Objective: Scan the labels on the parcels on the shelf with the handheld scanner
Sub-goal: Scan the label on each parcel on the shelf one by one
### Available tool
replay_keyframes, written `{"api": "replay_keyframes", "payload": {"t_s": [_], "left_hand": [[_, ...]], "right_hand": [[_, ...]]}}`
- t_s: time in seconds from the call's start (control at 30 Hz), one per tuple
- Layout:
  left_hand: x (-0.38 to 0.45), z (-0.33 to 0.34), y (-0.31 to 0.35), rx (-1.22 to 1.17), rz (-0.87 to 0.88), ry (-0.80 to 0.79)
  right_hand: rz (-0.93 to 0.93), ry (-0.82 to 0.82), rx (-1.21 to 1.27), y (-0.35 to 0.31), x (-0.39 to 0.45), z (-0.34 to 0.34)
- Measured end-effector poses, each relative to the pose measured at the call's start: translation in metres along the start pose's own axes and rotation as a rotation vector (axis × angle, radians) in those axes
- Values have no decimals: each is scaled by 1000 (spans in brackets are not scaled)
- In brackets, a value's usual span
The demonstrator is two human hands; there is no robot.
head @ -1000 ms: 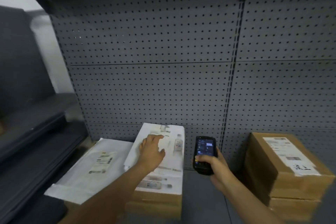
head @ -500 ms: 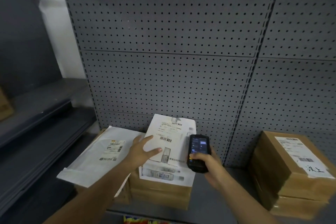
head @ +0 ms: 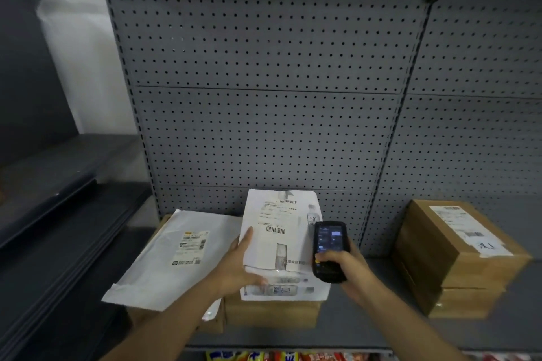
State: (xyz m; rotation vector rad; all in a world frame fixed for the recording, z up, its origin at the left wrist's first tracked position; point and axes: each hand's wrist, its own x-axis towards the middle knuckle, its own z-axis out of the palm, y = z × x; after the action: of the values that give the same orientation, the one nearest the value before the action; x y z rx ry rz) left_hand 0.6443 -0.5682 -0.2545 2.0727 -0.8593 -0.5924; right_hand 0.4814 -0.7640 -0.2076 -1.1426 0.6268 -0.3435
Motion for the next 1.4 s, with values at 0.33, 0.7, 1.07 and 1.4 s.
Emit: {"api": "replay_keyframes", "payload": {"t_s": [0.33, 0.7, 1.07, 1.4], "left_hand": [[-25, 21, 21, 92, 314, 206], [-33, 62, 58, 297, 474, 542], [-32, 84, 68, 239, 437, 601], [-31, 83, 66, 280, 411, 597]], "right_hand": [[-163, 97, -45, -11, -71, 13], [-52, -254, 135, -41, -141, 11], [-21, -375, 214, -57, -158, -6], [29, -417, 219, -59, -166, -4]]}}
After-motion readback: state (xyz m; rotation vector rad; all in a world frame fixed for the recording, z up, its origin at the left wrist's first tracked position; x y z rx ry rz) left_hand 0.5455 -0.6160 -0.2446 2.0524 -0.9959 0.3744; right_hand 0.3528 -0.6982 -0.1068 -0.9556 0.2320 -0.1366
